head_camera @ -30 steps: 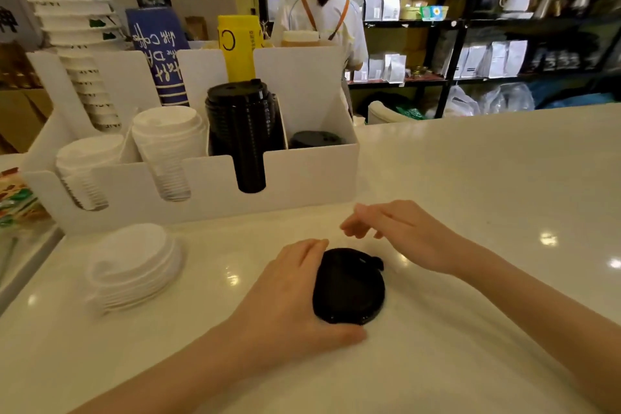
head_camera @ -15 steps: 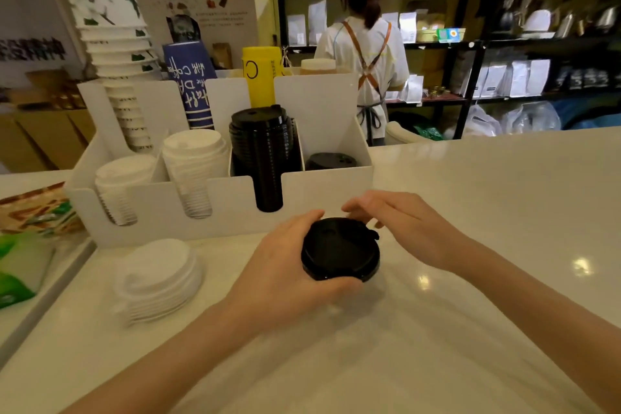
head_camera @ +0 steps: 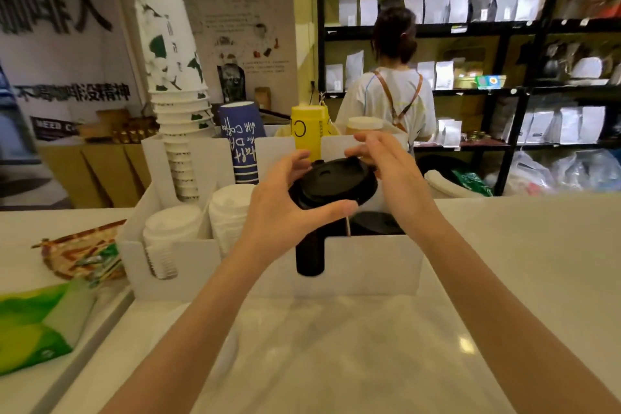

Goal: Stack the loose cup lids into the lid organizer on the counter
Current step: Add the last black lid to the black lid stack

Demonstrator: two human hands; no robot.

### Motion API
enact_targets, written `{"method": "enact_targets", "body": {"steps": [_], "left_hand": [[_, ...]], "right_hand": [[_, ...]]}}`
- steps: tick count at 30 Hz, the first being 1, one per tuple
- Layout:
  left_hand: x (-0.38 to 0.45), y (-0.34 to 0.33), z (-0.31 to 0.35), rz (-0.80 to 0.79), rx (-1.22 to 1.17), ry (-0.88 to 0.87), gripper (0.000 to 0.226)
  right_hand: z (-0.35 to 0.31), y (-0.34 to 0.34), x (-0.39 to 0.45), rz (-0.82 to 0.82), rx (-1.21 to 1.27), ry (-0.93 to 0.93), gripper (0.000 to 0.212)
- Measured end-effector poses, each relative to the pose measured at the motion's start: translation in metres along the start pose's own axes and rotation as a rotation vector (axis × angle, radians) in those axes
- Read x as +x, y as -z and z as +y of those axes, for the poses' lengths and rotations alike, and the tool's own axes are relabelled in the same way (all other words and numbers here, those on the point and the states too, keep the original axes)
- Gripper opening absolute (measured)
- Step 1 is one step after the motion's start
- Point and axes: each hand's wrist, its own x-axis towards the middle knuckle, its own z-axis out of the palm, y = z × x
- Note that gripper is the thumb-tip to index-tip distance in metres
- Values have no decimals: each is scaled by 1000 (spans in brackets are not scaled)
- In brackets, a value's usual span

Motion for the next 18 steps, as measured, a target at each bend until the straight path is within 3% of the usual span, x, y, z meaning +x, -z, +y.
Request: {"method": "enact_targets", "body": {"steps": [4,10,18], "left_hand": [[9,1,2,31,-75,-48,86],[26,6,-2,74,-92,-75,86],[45,11,-31,91,20,15,76]], "right_hand": [[0,-9,7,45,101,45,24],[-4,-11,20,42,59,131,24],[21,-26,32,-63,41,35,24]]}}
